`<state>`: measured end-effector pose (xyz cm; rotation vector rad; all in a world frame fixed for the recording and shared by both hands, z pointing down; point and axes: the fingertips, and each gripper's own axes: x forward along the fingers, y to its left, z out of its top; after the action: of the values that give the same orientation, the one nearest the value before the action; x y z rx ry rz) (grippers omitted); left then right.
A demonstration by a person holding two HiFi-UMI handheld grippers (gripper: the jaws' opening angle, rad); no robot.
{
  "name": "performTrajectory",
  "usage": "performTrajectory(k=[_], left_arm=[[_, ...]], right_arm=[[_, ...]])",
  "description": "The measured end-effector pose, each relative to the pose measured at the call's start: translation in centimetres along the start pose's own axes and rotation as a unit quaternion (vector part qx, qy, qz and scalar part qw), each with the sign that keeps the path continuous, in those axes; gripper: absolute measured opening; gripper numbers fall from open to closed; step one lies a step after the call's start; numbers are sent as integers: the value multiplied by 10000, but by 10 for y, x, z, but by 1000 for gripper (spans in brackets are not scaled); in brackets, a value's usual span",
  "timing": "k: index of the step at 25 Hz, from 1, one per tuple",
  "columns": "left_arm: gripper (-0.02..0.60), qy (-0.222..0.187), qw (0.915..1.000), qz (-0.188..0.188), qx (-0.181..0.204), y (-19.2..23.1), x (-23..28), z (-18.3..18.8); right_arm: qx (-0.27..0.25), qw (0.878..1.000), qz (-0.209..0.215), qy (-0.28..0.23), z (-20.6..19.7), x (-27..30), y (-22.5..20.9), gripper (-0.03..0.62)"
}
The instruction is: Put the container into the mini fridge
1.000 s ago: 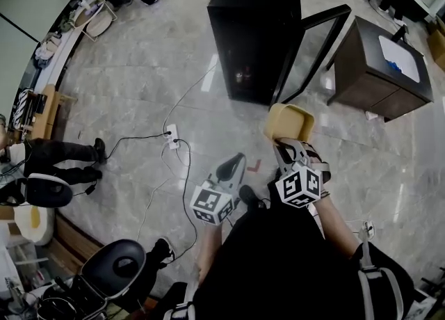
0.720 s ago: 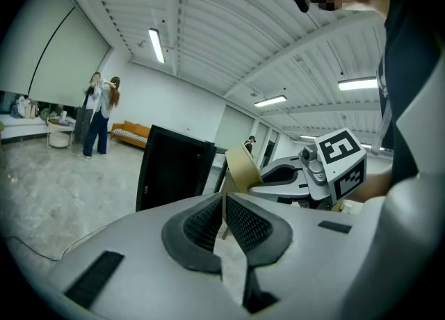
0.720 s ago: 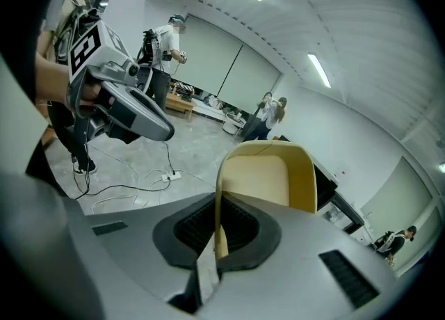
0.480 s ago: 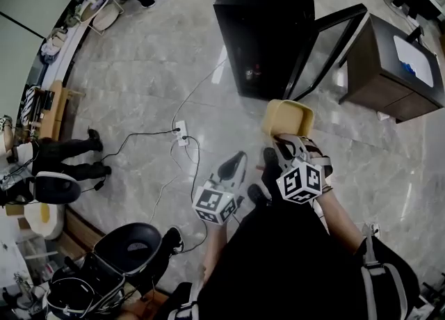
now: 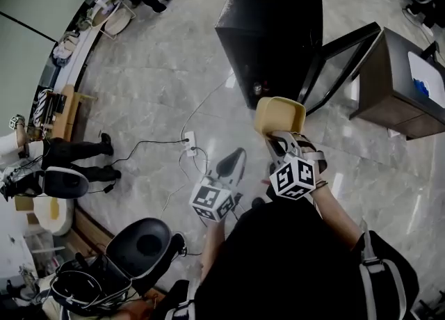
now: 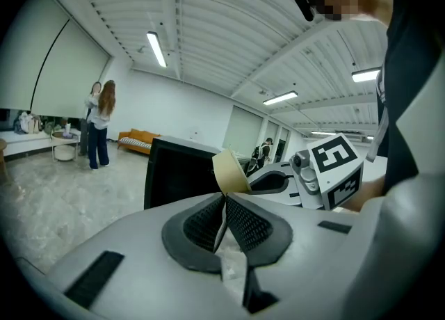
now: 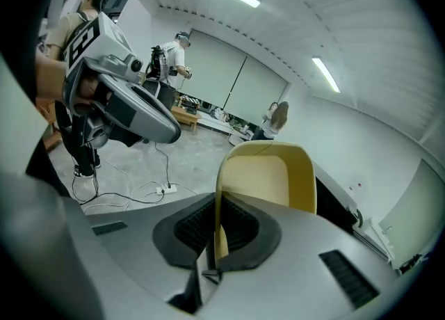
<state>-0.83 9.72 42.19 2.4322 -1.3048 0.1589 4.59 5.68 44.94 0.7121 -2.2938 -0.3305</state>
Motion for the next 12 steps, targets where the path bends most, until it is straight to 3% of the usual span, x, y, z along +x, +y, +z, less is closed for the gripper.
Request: performTrajectory(k=[7, 12], left_arm=[[43, -68, 9995, 206, -250, 1, 48, 3], [43, 40, 9995, 227, -216, -12, 80, 0]], right_arm=[[-185, 9992, 352, -22, -23, 22, -31, 21], [-195, 9984, 524, 72, -56, 25, -47, 21]])
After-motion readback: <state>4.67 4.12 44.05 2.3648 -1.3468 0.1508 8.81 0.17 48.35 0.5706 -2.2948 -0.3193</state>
